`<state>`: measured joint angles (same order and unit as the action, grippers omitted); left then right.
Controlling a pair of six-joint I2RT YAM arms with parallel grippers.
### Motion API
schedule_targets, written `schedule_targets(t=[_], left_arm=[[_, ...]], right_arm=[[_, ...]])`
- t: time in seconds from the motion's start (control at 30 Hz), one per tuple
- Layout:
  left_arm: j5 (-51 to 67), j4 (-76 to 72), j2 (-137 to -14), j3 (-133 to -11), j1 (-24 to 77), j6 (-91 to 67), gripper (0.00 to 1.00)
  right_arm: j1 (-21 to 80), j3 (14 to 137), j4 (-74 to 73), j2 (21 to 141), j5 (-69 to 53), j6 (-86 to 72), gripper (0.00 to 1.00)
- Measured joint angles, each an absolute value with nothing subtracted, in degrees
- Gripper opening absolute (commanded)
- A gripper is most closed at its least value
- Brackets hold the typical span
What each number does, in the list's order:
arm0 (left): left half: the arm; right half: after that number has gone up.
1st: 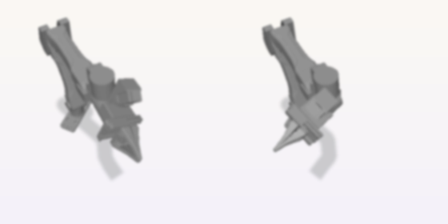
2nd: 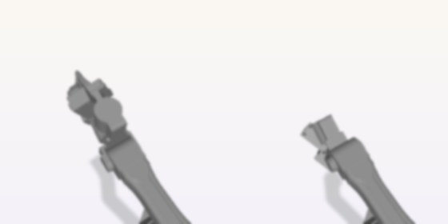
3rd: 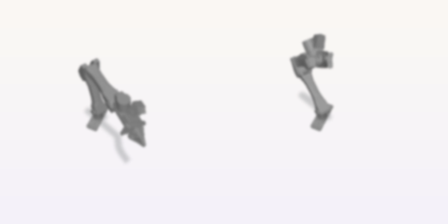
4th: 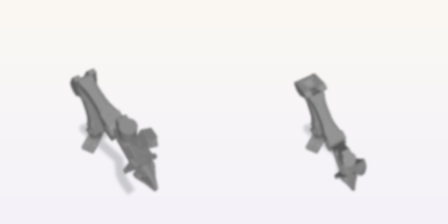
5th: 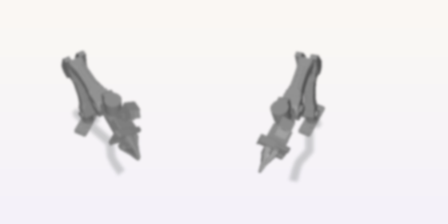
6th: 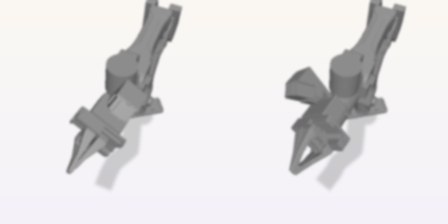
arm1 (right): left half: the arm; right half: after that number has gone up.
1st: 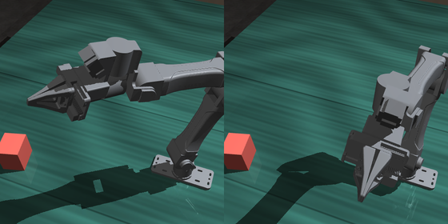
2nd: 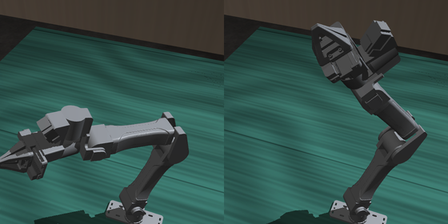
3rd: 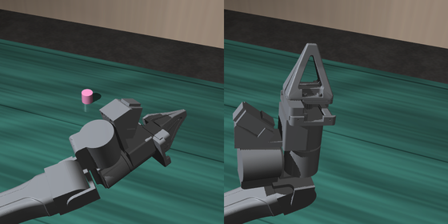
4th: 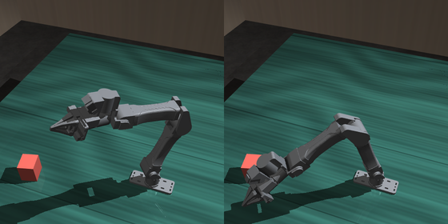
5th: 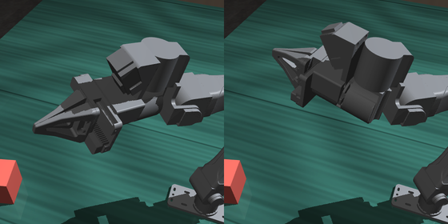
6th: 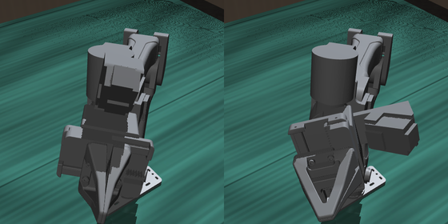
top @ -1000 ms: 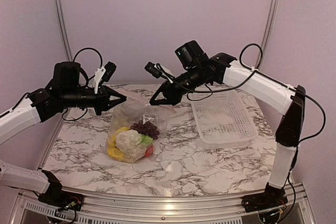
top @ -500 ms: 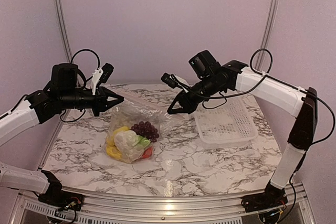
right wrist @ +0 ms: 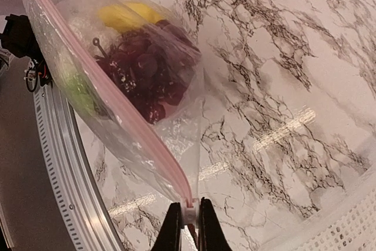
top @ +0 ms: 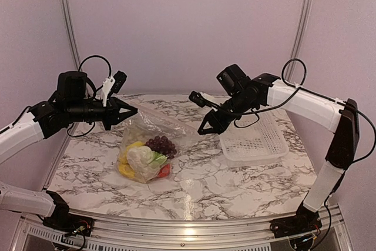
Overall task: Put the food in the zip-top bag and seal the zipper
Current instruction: Zip the zipper on the zipper food storage bag, then place the zipper food storage bag at the center of the board.
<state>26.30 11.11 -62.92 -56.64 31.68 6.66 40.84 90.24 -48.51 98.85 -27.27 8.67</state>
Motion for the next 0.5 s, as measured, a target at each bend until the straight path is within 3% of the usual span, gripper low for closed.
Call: schedule_targets(t=[0.17, 0.2, 0.3, 0.5], left_arm=[[26.24, 11.00, -62.96, -56.38, 31.64, 6.68, 0.00], [26.24, 10.98, -62.98, -56.38, 31.64, 6.68, 0.00], [26.04, 10.81, -63.00, -56.36, 31.62, 6.66, 0.00], [23.53, 9.54, -63.02, -56.27, 30.79, 5.87, 0.35]], right_arm=[[40.23, 89.10, -48.71, 98.15, -26.50, 8.69, 0.00], [40.18, 89.10, -48.71, 98.15, -26.48, 8.69, 0.04], [40.14, 89.10, -48.75, 98.10, -26.81, 8.78, 0.31], [38.89, 91.33, -52.31, 98.15, -27.46, 7.57, 0.55]])
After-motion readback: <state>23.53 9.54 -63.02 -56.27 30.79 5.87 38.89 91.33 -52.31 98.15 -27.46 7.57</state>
